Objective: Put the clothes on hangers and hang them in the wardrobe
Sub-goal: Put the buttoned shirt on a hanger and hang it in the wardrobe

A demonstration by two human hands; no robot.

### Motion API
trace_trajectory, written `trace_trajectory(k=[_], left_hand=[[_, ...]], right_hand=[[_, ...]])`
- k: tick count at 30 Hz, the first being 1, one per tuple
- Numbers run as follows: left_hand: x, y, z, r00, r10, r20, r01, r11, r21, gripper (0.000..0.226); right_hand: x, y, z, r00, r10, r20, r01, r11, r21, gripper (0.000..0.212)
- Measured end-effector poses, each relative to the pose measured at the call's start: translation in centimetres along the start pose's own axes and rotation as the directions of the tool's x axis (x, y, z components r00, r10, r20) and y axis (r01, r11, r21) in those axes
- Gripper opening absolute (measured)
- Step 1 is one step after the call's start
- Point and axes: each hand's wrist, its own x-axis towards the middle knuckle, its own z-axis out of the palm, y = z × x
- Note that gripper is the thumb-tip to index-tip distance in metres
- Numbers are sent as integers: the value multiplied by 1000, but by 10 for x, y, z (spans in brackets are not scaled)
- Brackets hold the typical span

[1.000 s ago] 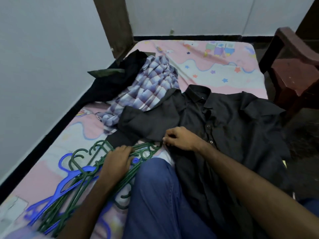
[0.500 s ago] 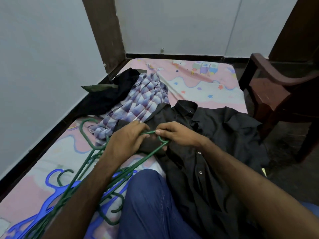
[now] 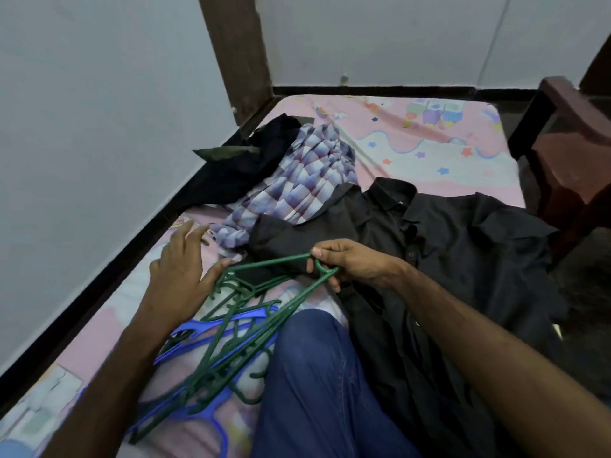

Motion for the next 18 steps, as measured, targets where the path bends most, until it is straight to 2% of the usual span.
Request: trace_trajectory(k=[2, 4, 5, 7, 9, 10, 12, 14, 16, 18], left_hand=[[1, -13, -6, 1000, -14, 4, 14, 1000, -4, 73], [8, -17, -10, 993, -44, 107, 54, 995, -88, 75], [13, -13, -11, 978, -65, 196, 90, 988, -122, 66], [27, 5, -6, 932, -43, 360, 136, 962, -237, 35], [48, 34, 4, 905, 15, 426, 190, 880, -434, 17], [60, 50, 9, 903, 47, 427, 186, 853, -488, 17], [91, 78, 20, 927, 95, 362, 101, 867, -488, 16], [129, 99, 32, 972, 120, 204, -39, 931, -363, 11], [165, 118, 42, 985, 151, 89, -130, 970, -207, 6], [198, 135, 55, 975, 207, 84, -199, 975, -102, 9]], right_hand=[[6, 0, -2, 996, -10, -93, 14, 999, 47, 31], [6, 6, -18, 974, -26, -224, 53, 992, 117, 30], [3, 9, -30, 956, -19, -293, 66, 987, 149, 30], [-8, 14, -59, 901, 4, -434, 63, 988, 141, 30], [-20, 13, -88, 814, 15, -581, 42, 996, 85, 32], [-26, 12, -102, 761, 28, -648, 24, 997, 71, 33], [-33, 10, -136, 647, 81, -758, -44, 997, 69, 37], [-36, 12, -178, 551, 69, -832, -170, 985, -30, 35], [-36, 17, -221, 485, -3, -875, -355, 913, -200, 24], [-30, 21, -253, 471, -10, -882, -509, 813, -281, 21]])
